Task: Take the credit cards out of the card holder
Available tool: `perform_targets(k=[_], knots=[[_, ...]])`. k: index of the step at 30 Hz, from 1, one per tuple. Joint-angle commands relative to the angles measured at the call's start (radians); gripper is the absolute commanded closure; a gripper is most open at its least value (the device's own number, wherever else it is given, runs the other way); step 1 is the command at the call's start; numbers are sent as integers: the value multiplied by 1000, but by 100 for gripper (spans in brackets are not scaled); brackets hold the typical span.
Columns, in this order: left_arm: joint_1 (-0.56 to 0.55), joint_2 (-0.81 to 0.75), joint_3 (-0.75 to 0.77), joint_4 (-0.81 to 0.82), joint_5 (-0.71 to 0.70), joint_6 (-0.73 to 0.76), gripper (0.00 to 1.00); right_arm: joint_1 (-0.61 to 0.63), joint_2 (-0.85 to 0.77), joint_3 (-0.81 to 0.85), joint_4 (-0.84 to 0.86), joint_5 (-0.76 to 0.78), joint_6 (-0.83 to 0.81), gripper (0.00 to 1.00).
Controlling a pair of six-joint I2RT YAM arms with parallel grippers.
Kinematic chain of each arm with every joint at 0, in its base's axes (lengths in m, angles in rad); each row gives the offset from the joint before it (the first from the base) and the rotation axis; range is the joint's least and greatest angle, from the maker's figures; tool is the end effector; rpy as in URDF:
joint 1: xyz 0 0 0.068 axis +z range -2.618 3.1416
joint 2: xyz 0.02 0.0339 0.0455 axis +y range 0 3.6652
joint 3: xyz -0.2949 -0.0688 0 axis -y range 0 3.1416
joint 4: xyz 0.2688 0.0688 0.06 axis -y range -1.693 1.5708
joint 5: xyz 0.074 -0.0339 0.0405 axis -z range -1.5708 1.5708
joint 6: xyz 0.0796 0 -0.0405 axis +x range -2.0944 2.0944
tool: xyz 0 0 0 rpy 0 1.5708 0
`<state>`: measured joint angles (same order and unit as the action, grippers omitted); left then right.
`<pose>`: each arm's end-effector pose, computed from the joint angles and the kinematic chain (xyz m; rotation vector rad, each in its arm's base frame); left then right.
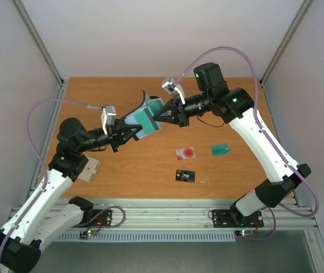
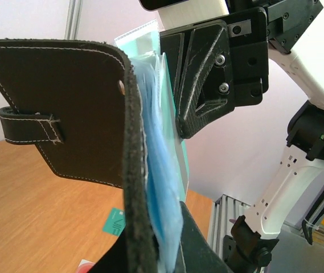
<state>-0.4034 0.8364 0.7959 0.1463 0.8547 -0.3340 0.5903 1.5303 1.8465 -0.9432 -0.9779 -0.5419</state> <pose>0.1778 -0.1412 0.3948 0.7852 1.4257 -1.1987 0.2464 0.2445 0.4793 -1.5292 1.3950 1.0871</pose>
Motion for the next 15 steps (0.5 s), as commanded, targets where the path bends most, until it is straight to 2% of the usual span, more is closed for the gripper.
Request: perform_targets(k=[1, 6, 10, 15], knots=[[-2, -11, -10, 67, 14, 7, 100, -16, -27, 3, -5, -12, -12, 99], [-2, -10, -10, 72, 17, 4, 94, -40, -25, 6, -5, -34, -5, 99], [-2, -9, -14, 76, 21, 3, 93, -39, -13, 6, 6, -64, 8, 99], [-2, -8, -15, 77, 24, 3, 88, -39, -17, 3, 2, -41, -5, 98]])
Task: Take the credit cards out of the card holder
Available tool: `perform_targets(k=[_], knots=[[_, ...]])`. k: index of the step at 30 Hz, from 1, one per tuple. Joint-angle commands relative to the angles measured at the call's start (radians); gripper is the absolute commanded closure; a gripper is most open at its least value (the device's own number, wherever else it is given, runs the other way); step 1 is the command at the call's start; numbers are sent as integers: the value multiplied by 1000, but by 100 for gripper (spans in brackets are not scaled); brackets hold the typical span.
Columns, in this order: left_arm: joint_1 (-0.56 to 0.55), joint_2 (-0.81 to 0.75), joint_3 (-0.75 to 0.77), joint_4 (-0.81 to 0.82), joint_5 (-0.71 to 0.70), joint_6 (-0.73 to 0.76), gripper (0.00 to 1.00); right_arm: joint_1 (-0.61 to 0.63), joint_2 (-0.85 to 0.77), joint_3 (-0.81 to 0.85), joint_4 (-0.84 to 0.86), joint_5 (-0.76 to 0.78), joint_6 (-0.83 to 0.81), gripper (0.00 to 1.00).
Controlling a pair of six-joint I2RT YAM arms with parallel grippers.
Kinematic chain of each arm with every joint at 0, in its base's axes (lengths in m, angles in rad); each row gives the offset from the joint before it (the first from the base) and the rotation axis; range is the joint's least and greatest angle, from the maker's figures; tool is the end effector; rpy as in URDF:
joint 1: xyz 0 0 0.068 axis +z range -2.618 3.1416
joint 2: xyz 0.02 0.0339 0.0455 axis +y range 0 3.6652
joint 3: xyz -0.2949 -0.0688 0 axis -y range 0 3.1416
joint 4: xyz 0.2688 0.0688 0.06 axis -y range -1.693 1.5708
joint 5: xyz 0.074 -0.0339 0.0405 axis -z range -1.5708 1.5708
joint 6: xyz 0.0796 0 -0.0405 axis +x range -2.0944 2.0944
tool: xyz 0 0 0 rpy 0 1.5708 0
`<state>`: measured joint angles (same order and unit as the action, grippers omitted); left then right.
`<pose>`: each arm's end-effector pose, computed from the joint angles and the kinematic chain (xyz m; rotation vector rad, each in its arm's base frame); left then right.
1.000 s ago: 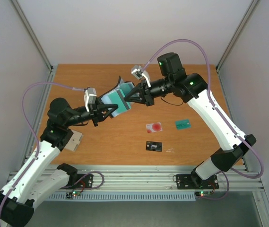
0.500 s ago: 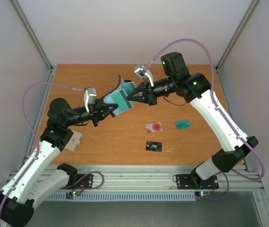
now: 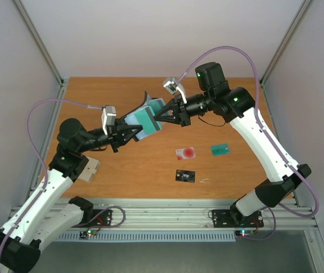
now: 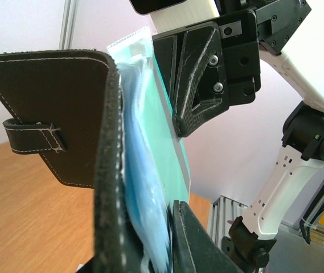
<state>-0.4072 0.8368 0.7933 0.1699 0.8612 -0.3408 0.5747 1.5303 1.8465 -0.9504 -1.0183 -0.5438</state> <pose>0.1767 -0.1420 0.3966 0.7936 1.4060 -1.2058 0.2470 0.2407 0.4802 -1.5265 1.3836 1.1222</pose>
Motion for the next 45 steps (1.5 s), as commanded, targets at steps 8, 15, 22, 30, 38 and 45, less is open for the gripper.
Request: perform_targets(k=[8, 15, 22, 30, 38, 45], knots=[[2, -5, -14, 58, 20, 10, 100, -24, -9, -1, 11, -16, 5, 95], [2, -6, -15, 59, 17, 8, 100, -24, -2, 4, 13, -21, 8, 99], [2, -4, -16, 59, 16, 6, 98, -25, -9, -1, 6, 4, 2, 99], [2, -6, -16, 58, 13, 6, 92, -61, -16, -4, 20, 7, 23, 99], [3, -1, -20, 67, 14, 8, 100, -33, -3, -20, 51, -52, 40, 99], [2, -4, -21, 69, 11, 8, 100, -15, -1, -42, 60, -42, 39, 85]])
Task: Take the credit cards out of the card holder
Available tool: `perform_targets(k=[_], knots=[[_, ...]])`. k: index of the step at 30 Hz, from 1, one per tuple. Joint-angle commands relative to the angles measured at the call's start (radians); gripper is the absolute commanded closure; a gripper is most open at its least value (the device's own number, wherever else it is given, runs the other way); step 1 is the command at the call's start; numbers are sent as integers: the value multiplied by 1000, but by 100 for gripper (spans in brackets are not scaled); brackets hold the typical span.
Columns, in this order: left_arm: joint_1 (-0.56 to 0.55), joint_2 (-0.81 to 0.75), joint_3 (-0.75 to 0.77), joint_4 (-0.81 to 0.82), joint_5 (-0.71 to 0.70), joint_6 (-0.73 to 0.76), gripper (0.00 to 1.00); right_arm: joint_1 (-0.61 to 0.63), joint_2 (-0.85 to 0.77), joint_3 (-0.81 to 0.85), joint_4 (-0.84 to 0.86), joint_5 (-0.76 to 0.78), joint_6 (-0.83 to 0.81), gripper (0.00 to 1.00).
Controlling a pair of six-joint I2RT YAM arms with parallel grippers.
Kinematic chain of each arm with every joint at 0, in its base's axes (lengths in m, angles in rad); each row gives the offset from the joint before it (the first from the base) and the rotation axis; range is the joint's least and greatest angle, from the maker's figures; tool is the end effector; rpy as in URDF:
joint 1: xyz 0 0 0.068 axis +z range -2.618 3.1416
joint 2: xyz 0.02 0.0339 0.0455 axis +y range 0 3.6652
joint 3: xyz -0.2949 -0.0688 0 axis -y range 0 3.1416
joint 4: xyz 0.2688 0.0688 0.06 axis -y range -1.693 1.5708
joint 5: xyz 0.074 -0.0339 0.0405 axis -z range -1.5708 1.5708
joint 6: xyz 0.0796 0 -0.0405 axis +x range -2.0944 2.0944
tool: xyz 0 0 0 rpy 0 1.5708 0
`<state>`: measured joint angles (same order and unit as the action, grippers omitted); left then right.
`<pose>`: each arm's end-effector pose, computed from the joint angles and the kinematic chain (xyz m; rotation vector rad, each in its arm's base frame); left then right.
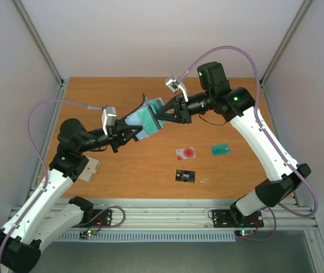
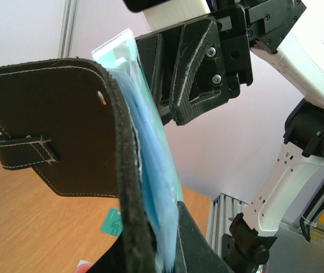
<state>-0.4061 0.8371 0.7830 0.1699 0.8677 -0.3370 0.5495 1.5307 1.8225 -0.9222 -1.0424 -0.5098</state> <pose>0.1770 -0.1422 0.3924 0.7988 1.4138 -1.2092 0.2545 0.2365 0.4757 -1.4917 1.4100 1.1510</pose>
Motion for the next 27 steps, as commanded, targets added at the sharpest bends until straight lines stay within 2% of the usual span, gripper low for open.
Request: perform_targets(k=[1, 10, 19, 24, 27], knots=[[1, -6, -11, 68, 3, 5, 100, 10, -3, -18, 34, -19, 6, 85], [1, -5, -10, 72, 3, 6, 100, 10, 22, -12, 65, -40, 53, 88], [1, 3, -2, 70, 5, 3, 100, 10, 29, -14, 58, -21, 52, 80], [1, 3, -2, 75, 5, 3, 100, 10, 38, -14, 45, -29, 43, 80], [1, 3, -2, 76, 4, 3, 100, 10, 48, -1, 49, -74, 50, 89]])
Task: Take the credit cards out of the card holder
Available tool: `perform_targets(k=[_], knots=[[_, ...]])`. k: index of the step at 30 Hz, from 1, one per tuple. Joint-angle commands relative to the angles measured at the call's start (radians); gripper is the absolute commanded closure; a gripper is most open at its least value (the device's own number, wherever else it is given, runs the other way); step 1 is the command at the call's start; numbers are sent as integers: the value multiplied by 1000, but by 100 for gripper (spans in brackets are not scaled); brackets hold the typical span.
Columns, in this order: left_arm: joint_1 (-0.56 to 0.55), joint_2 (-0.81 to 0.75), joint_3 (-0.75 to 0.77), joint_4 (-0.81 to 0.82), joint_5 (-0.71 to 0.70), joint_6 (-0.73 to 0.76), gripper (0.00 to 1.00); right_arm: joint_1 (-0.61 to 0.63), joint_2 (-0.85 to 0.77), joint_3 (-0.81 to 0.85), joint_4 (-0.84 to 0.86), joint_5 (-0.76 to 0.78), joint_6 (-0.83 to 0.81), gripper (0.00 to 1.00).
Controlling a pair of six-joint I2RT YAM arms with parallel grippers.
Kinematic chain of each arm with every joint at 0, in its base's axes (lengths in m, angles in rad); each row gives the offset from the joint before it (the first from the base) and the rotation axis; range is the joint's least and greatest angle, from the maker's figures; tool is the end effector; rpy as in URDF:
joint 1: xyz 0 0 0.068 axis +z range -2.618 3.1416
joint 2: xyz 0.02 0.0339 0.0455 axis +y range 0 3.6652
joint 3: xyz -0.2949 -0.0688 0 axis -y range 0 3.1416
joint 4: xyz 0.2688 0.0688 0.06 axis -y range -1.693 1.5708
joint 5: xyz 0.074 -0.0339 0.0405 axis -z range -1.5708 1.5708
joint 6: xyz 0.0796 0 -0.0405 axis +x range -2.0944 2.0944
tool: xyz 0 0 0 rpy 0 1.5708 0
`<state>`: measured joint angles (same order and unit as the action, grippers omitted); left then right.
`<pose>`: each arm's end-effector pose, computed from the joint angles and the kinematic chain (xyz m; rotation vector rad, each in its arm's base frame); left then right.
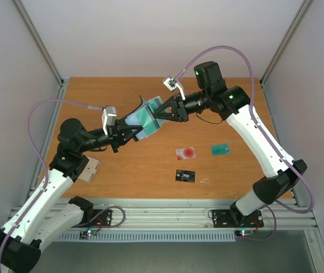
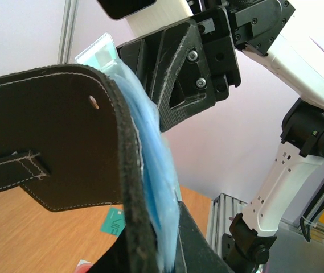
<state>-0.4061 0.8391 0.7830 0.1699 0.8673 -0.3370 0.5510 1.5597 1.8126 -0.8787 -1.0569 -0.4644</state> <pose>0.1776 -0.1424 0.3920 0.7981 1.4159 -1.2094 0.2650 0.2442 0.4675 -1.4714 1.4356 1.1926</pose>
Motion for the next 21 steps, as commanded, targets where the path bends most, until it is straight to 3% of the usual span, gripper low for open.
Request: perform_targets(k=[1, 4, 10, 21], knots=[[1, 1, -2, 77, 4, 3, 100, 8, 19, 10, 5, -68, 4, 92], [1, 0, -3, 75, 2, 3, 100, 9, 9, 8, 9, -86, -11, 99], [1, -7, -8, 76, -4, 3, 100, -20, -11, 0, -17, -54, -19, 99], [1, -22, -29, 27, -82, 18, 100, -109, -54, 1, -17, 239, 151, 99]])
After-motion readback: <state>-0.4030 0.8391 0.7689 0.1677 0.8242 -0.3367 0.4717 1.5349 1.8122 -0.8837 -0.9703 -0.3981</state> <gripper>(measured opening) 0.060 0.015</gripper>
